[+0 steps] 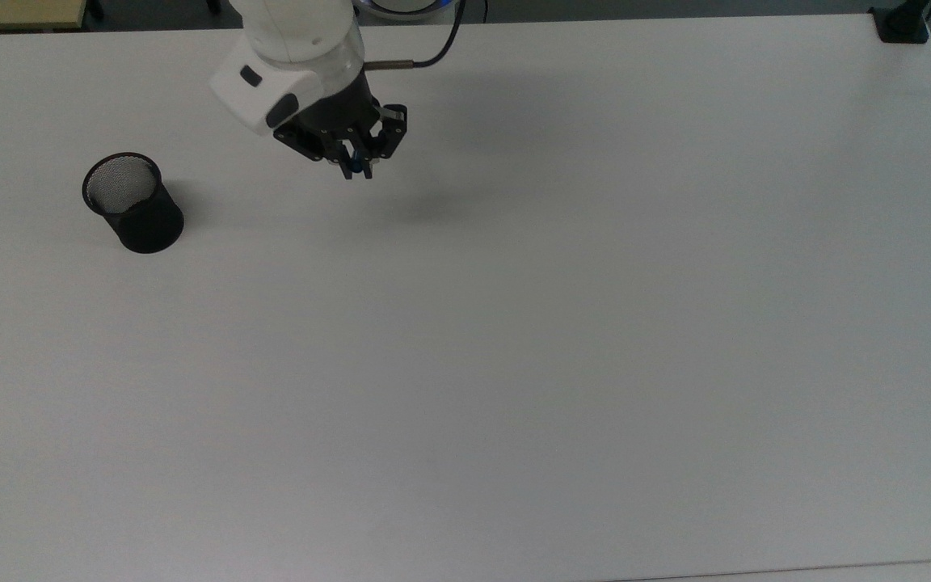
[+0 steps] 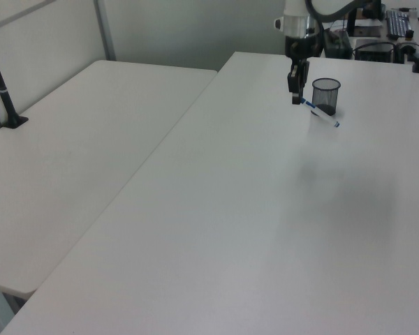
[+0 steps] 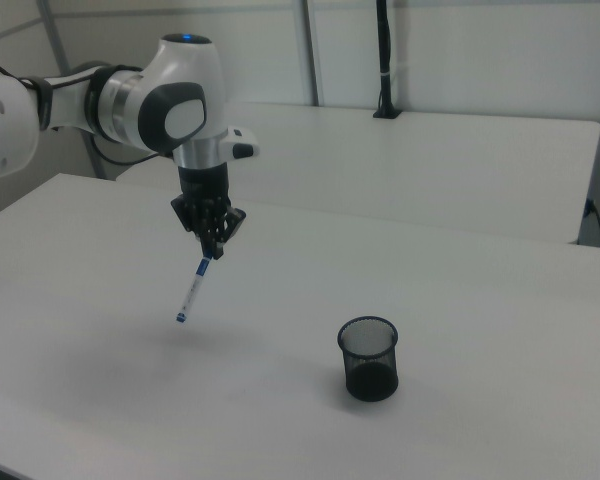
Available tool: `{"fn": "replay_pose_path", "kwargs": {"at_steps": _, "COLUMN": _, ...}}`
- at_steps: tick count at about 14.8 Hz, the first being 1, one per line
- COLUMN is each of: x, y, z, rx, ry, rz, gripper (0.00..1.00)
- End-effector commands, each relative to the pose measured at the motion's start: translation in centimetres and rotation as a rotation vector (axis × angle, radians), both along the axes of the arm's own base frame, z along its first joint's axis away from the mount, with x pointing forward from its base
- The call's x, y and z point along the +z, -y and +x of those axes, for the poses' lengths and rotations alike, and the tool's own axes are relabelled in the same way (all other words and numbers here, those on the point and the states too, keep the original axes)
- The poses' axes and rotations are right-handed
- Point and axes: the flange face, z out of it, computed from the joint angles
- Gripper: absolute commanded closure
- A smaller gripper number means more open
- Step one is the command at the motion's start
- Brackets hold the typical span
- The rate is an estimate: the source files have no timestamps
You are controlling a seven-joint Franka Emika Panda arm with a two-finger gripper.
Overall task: Remove the marker
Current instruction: 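Carry the marker away from the cup and lower it to the table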
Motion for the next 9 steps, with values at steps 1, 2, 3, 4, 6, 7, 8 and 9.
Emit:
{"fn": "replay_pose_path", "kwargs": {"at_steps": 1, "x": -3.6, "y": -1.9, "z": 1.3, "rx": -0.020, "ry": -0.027, "rz": 0.013, "gripper": 0.95}}
{"fn": "replay_pose_path", "kwargs": {"at_steps": 2, "x": -4.7, "y": -2.4, "z": 1.7, "rx": -0.030, "ry": -0.024, "rz": 0.008, "gripper": 0.95}}
{"fn": "replay_pose_path", "kwargs": {"at_steps": 3, "x": -5.7, "y": -2.9, "z": 2.1, "rx": -0.036, "ry": -0.018, "rz": 0.004, "gripper": 0.95}}
{"fn": "replay_pose_path", "kwargs": {"at_steps": 4, "x": -6.8, "y": -3.2, "z": 2.4, "rx": -0.050, "ry": -0.011, "rz": 0.002, "gripper": 0.95}}
{"fn": "replay_pose_path", "kwargs": {"at_steps": 6, "x": -8.6, "y": -3.2, "z": 2.8, "rx": -0.064, "ry": 0.004, "rz": -0.016, "gripper": 0.95}}
{"fn": "replay_pose_path", "kwargs": {"at_steps": 7, "x": -9.4, "y": -3.8, "z": 2.9, "rx": -0.060, "ry": 0.009, "rz": -0.027, "gripper": 0.95}}
{"fn": "replay_pose_path", "kwargs": {"at_steps": 8, "x": -10.1, "y": -4.3, "z": 3.1, "rx": -0.065, "ry": 0.013, "rz": -0.037, "gripper": 0.95}}
{"fn": "replay_pose_path", "kwargs": {"at_steps": 9, "x": -10.8, "y": -4.4, "z": 3.3, "rx": -0.069, "ry": 0.024, "rz": -0.051, "gripper": 0.95}}
